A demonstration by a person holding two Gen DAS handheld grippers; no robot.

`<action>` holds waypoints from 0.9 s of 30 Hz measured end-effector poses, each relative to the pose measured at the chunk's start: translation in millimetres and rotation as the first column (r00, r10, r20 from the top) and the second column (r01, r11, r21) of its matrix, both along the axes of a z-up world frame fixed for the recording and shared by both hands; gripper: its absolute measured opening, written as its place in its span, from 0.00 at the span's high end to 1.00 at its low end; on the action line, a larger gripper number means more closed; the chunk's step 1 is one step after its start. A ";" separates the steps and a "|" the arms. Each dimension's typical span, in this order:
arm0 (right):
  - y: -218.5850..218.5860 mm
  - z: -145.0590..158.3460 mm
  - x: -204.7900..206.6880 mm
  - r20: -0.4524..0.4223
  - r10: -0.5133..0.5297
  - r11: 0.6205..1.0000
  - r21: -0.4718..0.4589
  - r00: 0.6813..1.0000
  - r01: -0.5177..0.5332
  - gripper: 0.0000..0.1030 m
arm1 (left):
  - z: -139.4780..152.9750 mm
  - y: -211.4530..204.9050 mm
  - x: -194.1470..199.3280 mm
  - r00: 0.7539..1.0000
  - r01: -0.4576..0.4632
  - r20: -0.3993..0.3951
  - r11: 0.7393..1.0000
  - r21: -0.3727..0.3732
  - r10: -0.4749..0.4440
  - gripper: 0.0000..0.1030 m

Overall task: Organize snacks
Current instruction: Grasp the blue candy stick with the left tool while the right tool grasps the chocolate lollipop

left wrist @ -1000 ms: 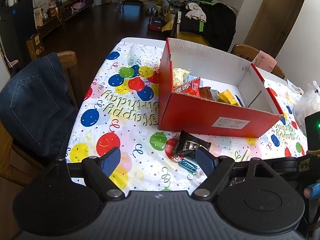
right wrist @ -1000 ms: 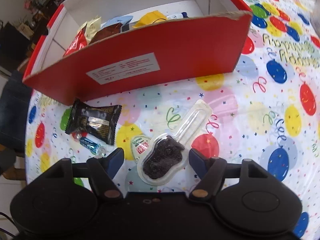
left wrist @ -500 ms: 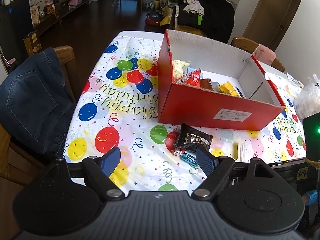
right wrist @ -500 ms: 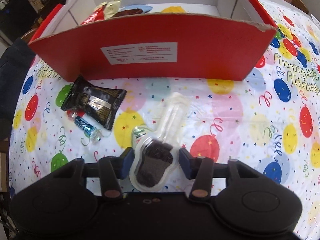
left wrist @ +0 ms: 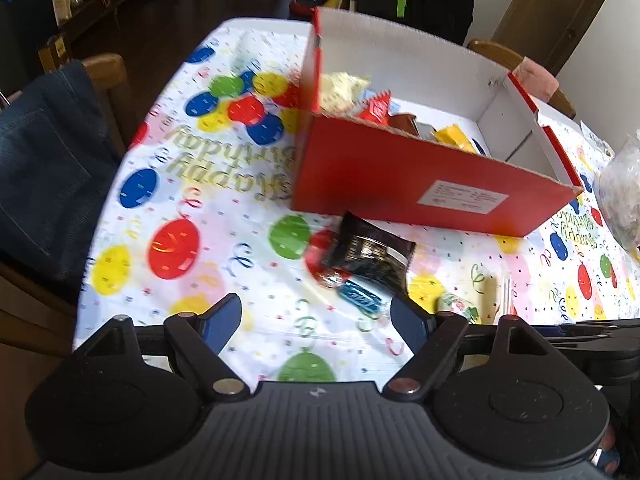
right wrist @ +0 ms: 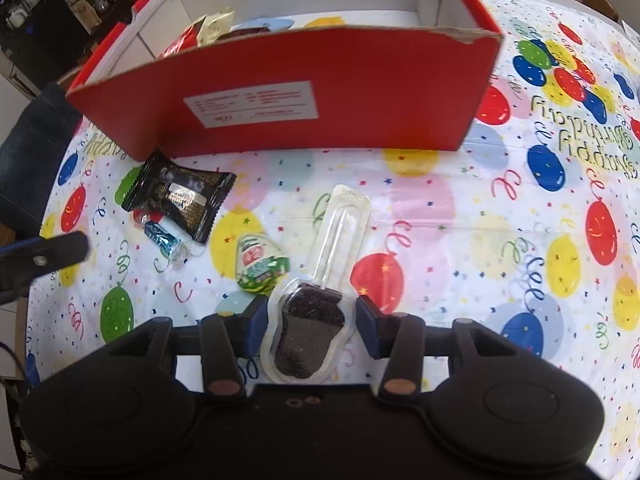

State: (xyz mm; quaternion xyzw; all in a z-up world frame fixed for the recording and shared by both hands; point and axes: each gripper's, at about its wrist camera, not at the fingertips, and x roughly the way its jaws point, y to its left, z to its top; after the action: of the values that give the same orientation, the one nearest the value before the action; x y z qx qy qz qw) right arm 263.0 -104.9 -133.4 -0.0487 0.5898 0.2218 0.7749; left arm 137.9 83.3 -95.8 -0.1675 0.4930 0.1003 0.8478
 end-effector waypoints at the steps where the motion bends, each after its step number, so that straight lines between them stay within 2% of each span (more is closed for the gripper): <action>1: -2.9 1.8 1.1 0.002 -0.003 1.000 0.007 1.000 0.003 0.55 | -2.3 -2.5 3.4 1.000 -0.001 -0.008 1.000 -0.003 0.001 0.21; 5: -15.0 10.2 4.8 0.014 -0.004 1.000 0.031 1.000 0.003 0.55 | -11.3 -10.3 18.5 0.999 -0.023 -0.048 1.000 -0.012 0.023 0.31; 8: -24.7 15.5 8.6 0.020 -0.005 0.999 0.047 1.000 0.004 0.55 | -17.6 -11.7 28.4 0.996 -0.059 -0.076 0.997 -0.043 0.056 0.33; 12: -34.7 16.8 14.3 0.009 -0.009 0.998 0.070 1.000 0.008 0.55 | -25.7 -17.0 41.5 0.990 -0.093 -0.113 0.993 -0.070 0.085 0.45; 19: -52.4 17.6 22.8 0.007 0.002 0.996 0.087 1.000 -0.002 0.55 | -32.3 -33.2 54.4 0.986 -0.103 -0.136 0.994 -0.038 0.097 0.52; 21: -56.1 17.0 24.7 0.005 0.007 0.996 0.090 1.000 -0.008 0.55 | -35.7 -33.4 56.8 0.983 -0.118 -0.147 0.992 -0.034 0.111 0.57; 25: -61.3 16.8 28.3 0.001 0.024 0.995 0.102 1.000 -0.024 0.55 | -39.0 -30.5 56.3 0.978 -0.146 -0.154 0.989 -0.027 0.140 0.58; 27: -62.2 17.3 29.9 0.003 0.034 0.994 0.108 0.999 -0.034 0.55 | -39.5 -28.3 55.9 0.977 -0.156 -0.152 0.987 -0.036 0.149 0.63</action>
State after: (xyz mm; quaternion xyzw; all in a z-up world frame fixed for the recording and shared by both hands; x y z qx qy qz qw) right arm 292.9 -167.1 -116.1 -0.0165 0.5756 0.2665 0.7729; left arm 193.9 55.0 -135.3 -0.2173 0.5430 0.1654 0.7941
